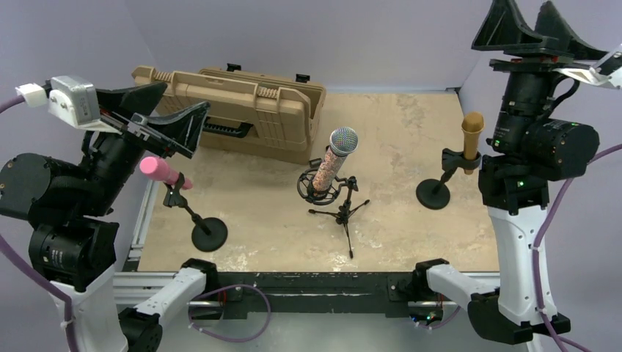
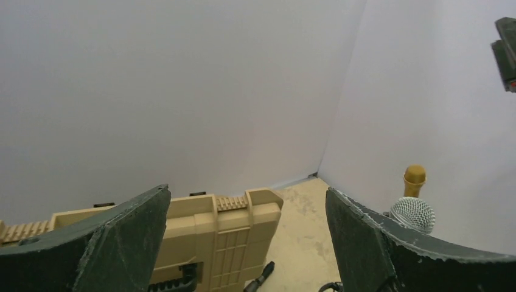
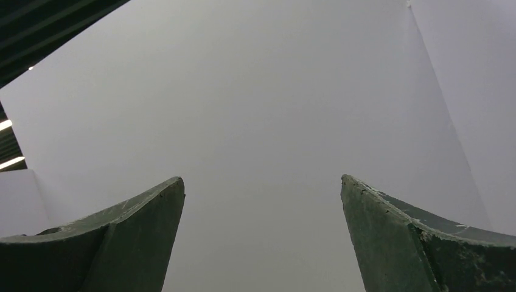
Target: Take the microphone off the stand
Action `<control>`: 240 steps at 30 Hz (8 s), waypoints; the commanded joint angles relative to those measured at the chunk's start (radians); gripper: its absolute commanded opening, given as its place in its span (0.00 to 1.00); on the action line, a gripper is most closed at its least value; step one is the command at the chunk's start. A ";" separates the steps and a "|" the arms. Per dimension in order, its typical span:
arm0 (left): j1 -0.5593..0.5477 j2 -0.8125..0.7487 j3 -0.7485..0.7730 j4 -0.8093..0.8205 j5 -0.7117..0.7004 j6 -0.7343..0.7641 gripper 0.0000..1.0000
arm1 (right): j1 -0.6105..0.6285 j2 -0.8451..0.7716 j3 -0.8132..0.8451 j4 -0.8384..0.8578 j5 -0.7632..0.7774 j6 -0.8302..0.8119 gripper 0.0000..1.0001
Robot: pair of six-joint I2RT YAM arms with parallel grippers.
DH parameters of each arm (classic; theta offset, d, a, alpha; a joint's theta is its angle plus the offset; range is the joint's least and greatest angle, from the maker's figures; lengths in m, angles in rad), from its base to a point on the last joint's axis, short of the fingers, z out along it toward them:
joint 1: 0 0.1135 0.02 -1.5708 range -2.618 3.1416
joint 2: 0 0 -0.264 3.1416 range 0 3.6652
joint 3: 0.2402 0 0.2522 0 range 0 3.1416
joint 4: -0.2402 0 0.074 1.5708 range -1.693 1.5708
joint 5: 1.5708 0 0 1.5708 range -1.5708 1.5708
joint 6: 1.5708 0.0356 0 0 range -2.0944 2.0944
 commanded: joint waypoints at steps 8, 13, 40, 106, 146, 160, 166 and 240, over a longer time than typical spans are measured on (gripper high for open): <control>0.004 0.092 -0.116 0.058 0.301 -0.153 0.94 | -0.005 -0.084 -0.239 0.044 -0.152 0.079 0.99; -0.038 0.090 -0.223 0.122 0.383 -0.175 0.93 | -0.006 -0.122 -0.371 0.064 -0.267 0.111 0.99; -0.727 0.206 -0.522 0.320 -0.062 0.167 1.00 | -0.005 -0.296 -0.822 -0.043 -0.505 0.137 0.95; -0.820 0.015 -0.653 0.285 -0.644 0.285 0.00 | 0.661 0.044 -1.294 0.924 -0.413 0.136 0.83; -0.818 0.001 -0.556 0.186 -0.317 0.211 0.00 | 0.837 0.406 -1.235 1.077 -0.017 -0.043 0.00; -0.818 0.103 -0.342 -0.073 -0.728 -0.041 0.00 | 1.074 0.536 -1.199 1.077 0.457 -0.118 0.00; -0.818 0.106 -0.332 -0.086 -0.744 -0.038 0.00 | 1.081 0.557 -1.199 1.093 0.465 -0.118 0.00; -0.818 -0.106 -0.517 0.207 -0.093 0.347 0.00 | 1.081 0.505 -1.166 1.010 0.559 -0.113 0.00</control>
